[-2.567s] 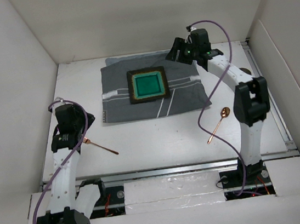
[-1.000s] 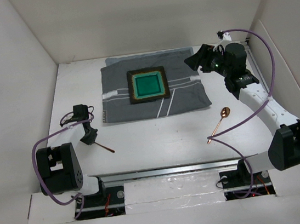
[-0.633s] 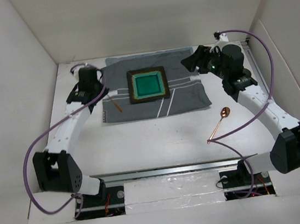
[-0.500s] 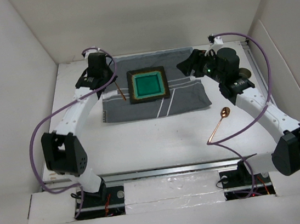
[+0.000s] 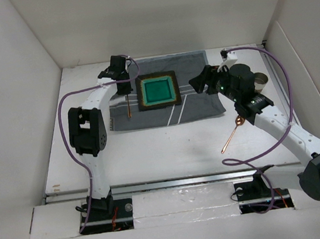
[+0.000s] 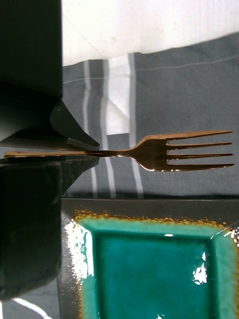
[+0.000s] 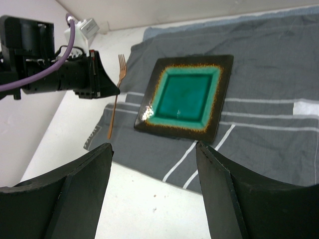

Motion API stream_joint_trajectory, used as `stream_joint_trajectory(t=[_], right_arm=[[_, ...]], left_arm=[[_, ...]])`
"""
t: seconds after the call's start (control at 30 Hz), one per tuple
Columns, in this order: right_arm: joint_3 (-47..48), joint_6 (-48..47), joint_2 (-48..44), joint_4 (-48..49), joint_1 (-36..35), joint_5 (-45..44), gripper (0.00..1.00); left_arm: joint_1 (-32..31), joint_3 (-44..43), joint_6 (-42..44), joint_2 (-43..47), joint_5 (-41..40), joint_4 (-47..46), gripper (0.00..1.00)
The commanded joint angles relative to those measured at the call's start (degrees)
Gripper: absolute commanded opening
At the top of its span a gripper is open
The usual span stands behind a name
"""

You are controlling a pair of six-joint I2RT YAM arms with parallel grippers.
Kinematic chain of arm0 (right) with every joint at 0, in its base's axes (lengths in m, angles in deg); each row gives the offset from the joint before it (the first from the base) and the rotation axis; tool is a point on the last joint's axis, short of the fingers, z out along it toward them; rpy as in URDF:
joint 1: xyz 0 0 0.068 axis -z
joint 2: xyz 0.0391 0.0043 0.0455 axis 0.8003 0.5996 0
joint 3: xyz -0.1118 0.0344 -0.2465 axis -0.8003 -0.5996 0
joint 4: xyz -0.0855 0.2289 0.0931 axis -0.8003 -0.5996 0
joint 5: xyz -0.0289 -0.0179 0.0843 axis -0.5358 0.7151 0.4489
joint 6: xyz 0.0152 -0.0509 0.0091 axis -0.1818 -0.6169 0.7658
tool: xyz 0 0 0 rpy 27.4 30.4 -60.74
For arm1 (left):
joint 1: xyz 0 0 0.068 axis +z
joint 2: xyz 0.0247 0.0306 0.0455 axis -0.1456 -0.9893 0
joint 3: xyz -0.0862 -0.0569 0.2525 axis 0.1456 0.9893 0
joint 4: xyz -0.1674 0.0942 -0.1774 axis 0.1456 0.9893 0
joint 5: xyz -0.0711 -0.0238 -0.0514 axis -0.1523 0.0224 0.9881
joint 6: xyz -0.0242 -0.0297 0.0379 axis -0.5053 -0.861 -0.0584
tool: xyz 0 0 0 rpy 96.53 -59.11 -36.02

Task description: Set the dinner table for one person

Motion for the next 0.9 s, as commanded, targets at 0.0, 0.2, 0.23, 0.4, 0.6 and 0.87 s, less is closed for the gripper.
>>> stream_joint_trajectory(t=[0.0,0.2,0.23,0.4,0.6,0.87], right_arm=[[-0.74,-1.56,0.18,1.05,-1.08,-2.37,0.73],[-0.65,-2.09,0.62,0.61,-2.74,-2.37,0.73],[-0.74,-2.01,0.62,0.62,-2.75,-2.54,0.73],[-0.65,-2.27,1.05,0.35,-3.27,-2.98,0.73],[-0.3,-2.36,1.23,0.18,-3.27,-3.25,0.73],[-0.3,-2.44,0.88,-0.17,-4.41,-3.51,0.74]], left_arm=[[0.11,-5.15,2.57,-0.86,1.42,0.57,0.0],[0.11,-9.45,1.61,-5.77,-0.51,1.09,0.0],[0.11,-10.59,1.52,-7.17,-0.95,1.36,0.0],[1.25,-11.13,0.11,-9.73,-1.92,2.24,0.0],[1.86,-10.16,0.28,-10.17,-3.59,2.85,0.0],[1.86,-11.92,0.72,-13.25,-2.1,2.51,0.0]])
